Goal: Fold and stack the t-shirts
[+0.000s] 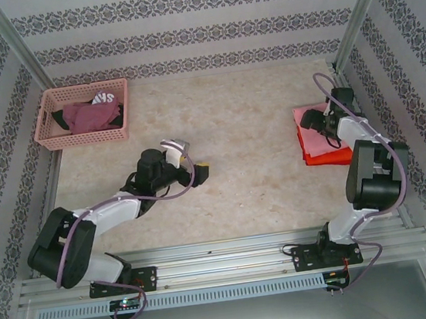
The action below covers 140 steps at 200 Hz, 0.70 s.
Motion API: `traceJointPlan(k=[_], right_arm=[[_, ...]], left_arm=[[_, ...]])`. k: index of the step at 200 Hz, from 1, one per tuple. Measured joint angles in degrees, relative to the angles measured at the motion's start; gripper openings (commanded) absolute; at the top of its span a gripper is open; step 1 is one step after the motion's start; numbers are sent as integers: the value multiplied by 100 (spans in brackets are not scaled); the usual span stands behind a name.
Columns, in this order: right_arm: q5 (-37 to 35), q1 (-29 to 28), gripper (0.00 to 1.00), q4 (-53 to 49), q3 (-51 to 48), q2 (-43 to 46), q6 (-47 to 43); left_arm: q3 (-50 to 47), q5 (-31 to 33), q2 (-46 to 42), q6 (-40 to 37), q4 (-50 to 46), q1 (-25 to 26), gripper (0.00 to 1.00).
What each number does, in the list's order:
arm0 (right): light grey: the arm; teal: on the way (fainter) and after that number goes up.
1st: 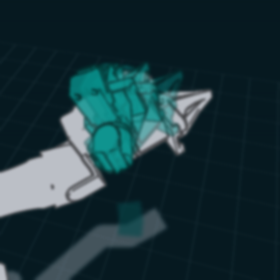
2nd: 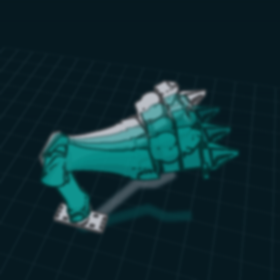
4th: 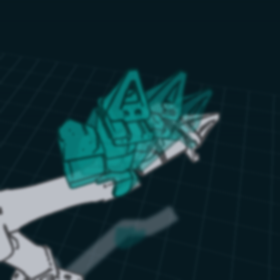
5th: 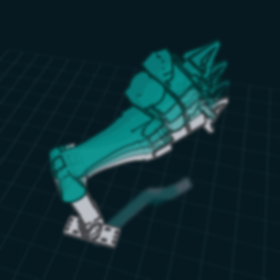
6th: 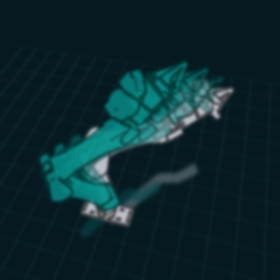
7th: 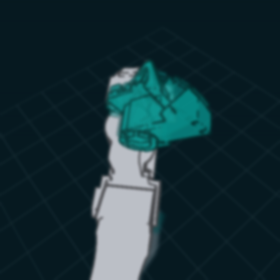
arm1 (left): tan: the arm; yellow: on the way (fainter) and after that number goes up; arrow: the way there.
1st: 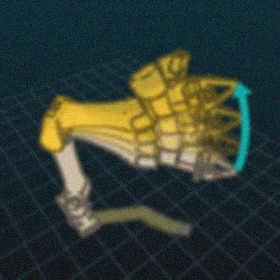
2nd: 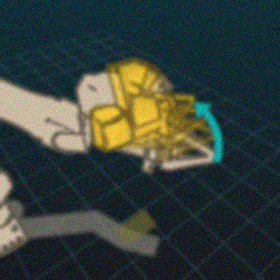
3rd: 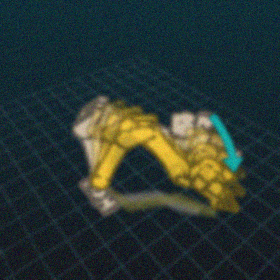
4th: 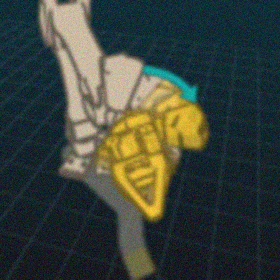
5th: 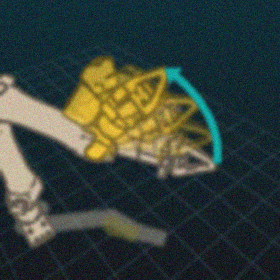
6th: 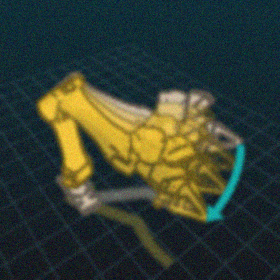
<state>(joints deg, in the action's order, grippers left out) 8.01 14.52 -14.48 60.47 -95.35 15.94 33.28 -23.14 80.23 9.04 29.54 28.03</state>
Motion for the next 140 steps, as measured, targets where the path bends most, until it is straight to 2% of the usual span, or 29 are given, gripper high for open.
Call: traceJointPlan(k=[17, 36, 58, 88, 111, 140], right_arm=[[35, -2, 89, 105, -103, 144, -186], [105, -4, 91, 426, -590, 686, -380], [83, -201, 95, 929, -1342, 1626, -560], [-136, -975, 98, 1978, -2492, 2699, -848], [-262, -1141, 98, 2824, -3294, 2846, -876], [-568, -1145, 98, 3873, -4098, 2636, -868]], left_arm=[[-7, 116, -293, -31, -173, -44, 100], [-48, 450, -774, -101, -404, -164, 100], [-225, 1156, -1471, -162, -695, -380, 100], [-595, 2376, -2406, -271, -1154, -743, 100], [-1032, 3119, -2905, -413, -1217, -1204, 100], [-1725, 3379, -2653, -560, -612, -1829, 100]])
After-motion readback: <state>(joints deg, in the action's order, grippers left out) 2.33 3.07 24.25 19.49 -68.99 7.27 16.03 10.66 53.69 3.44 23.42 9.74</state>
